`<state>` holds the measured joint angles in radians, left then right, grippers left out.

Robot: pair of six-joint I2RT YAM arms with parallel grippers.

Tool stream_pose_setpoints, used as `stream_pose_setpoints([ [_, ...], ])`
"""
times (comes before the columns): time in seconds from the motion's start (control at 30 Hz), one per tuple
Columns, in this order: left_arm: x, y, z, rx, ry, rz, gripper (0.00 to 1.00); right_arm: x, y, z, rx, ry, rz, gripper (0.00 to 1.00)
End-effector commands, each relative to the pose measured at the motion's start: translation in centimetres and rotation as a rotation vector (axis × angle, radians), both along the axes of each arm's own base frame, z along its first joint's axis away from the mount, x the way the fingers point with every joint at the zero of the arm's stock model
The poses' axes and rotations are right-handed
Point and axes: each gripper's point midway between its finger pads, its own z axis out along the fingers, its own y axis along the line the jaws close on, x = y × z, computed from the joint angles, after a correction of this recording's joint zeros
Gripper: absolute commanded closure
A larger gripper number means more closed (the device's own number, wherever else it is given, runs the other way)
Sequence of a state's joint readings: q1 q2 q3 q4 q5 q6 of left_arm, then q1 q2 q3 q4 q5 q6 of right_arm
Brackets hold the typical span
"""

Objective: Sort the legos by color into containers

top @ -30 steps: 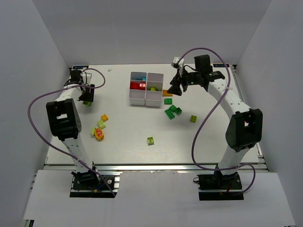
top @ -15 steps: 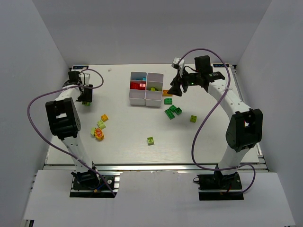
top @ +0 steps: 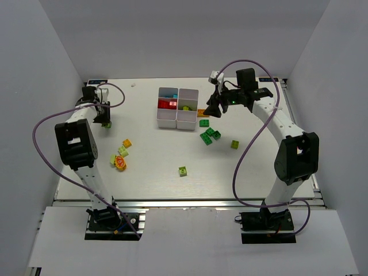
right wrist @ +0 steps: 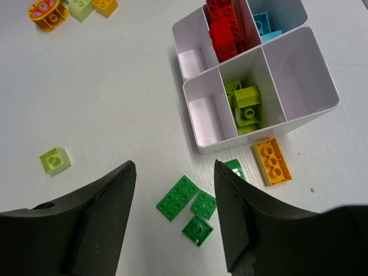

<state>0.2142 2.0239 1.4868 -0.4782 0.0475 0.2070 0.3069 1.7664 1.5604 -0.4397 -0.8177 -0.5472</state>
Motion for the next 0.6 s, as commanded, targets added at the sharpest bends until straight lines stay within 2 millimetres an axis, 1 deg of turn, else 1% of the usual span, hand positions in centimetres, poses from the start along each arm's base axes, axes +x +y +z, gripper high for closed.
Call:
stream_pose_setpoints([
  [0.0,0.3,-2.6,3.3,-0.134,-0.08,-0.023,1.0,-1.1,0.3,2.9,0.066,-0.017,0.022,0.39],
  [0.03,0.6,-3.3,5.2,-0.187,-0.13,0.006,1.0,-1.1,0.5,3.2,0.076,-0.005,0.023,0.42],
  [0.07,0.4,-4.2,5.7,-0.234,-0.146,0.006,1.0,-1.4,0.9,3.3,0.091,0.019,0.033,0.46],
  [0.1,0.3,-5.0,6.7,-0.278,-0.173,-0.002,1.0,-1.7,1.2,3.4,0.101,0.036,0.041,0.51],
  [0.13,0.8,-6.7,8.5,-0.396,-0.23,0.017,1.0,-2.0,1.7,3.7,0.119,0.072,0.039,0.55],
  [0.17,0.6,-7.9,11.5,-0.453,-0.306,-0.009,1.0,-2.5,2.1,3.8,0.137,0.101,0.052,0.58],
  [0.2,-0.5,-9.3,11.2,-0.528,-0.305,-0.017,1.0,-2.9,2.6,4.1,0.158,0.134,0.065,0.59],
  [0.23,-0.2,-11.2,13.8,-0.654,-0.387,-0.039,1.0,-3.5,3.0,4.4,0.182,0.17,0.084,0.59],
  [0.27,-0.7,-12.4,15.1,-0.715,-0.423,-0.063,1.0,-3.9,3.5,4.8,0.225,0.243,0.078,0.57],
  [0.3,-2.6,-13.8,15.8,-0.777,-0.441,-0.081,1.0,-4.7,4.0,5.3,0.263,0.294,0.109,0.52],
  [0.33,-2.9,-15.3,18.4,-0.864,-0.518,-0.129,1.0,-5.3,4.5,5.5,0.286,0.335,0.12,0.49],
  [0.37,-3.8,-16.9,19.3,-0.905,-0.534,-0.168,1.0,-5.5,5.0,6.4,0.328,0.394,0.113,0.47],
  [0.4,-5.1,-17.8,20.9,-0.932,-0.571,-0.203,1.0,-5.9,5.3,5.8,0.337,0.445,0.114,0.44],
  [0.43,-6.2,-19.0,20.7,-0.985,-0.572,-0.213,1.0,-6.5,5.9,5.9,0.344,0.471,0.126,0.43],
  [0.47,-7.4,-20.9,21.3,-1.021,-0.563,-0.273,1.0,-6.9,6.3,5.9,0.352,0.523,0.122,0.42],
  [0.5,-8.2,-21.9,21.4,-1.045,-0.559,-0.294,1.0,-6.9,6.8,5.9,0.358,0.527,0.128,0.4],
  [0.53,-9.4,-23.0,21.8,-1.073,-0.569,-0.319,1.0,-7.5,7.5,5.8,0.354,0.552,0.137,0.37],
  [0.57,-10.3,-24.6,22.0,-1.094,-0.559,-0.358,1.0,-7.6,7.9,5.5,0.352,0.578,0.132,0.34],
])
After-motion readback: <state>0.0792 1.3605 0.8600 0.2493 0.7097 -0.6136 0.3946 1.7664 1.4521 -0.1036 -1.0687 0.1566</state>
